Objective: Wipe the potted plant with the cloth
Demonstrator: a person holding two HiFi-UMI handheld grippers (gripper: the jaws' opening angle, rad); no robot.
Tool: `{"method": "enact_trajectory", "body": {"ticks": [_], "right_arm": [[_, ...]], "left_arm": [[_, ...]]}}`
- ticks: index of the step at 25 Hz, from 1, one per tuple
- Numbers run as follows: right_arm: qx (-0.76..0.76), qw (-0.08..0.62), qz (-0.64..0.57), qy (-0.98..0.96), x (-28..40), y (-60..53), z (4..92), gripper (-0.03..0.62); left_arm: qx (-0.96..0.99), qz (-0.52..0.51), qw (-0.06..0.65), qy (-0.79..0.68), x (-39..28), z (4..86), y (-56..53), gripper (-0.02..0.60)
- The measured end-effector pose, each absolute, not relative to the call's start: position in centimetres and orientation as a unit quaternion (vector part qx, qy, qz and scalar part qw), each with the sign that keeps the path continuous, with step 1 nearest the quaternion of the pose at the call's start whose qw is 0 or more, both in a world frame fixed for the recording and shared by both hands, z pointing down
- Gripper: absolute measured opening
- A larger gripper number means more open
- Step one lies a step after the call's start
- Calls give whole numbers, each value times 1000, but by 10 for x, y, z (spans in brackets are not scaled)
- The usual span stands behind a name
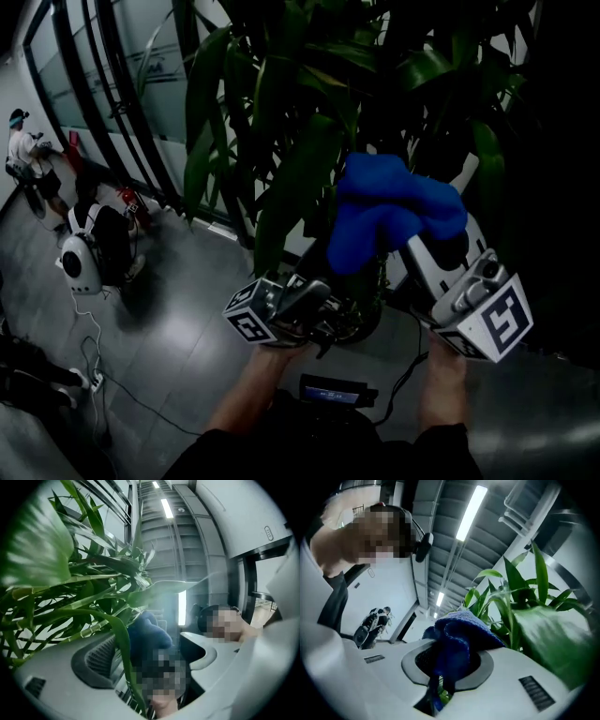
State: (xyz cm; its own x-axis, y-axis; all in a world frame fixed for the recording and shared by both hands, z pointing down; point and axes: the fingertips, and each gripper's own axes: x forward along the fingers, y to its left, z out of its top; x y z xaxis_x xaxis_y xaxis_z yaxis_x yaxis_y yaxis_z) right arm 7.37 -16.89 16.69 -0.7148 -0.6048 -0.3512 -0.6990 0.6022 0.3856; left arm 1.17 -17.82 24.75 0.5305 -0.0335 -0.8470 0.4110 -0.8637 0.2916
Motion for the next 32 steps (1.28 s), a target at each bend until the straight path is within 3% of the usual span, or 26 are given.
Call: {"method": "enact_trajectory", "body": {"ticks": [4,12,20,28,32], "right_arm": [[-380,12,219,898,52,-220,198,74],[-369,-11,155,916,43,-204,251,74],[-370,-99,170,908,41,-169,303,74],[-371,-94,106,918,55,-146,339,74],[-365,-28,69,928,78,-131,326,74]], "left_arm": [[840,-471,246,108,17,249,-181,430],[850,-461,233,102,20,244,-175,431],[862,-445,227,88,24,254,-177,434],[859,-446,238,83,22,265,-177,434],[852,-449,260,75,16,279,-180,434]]}}
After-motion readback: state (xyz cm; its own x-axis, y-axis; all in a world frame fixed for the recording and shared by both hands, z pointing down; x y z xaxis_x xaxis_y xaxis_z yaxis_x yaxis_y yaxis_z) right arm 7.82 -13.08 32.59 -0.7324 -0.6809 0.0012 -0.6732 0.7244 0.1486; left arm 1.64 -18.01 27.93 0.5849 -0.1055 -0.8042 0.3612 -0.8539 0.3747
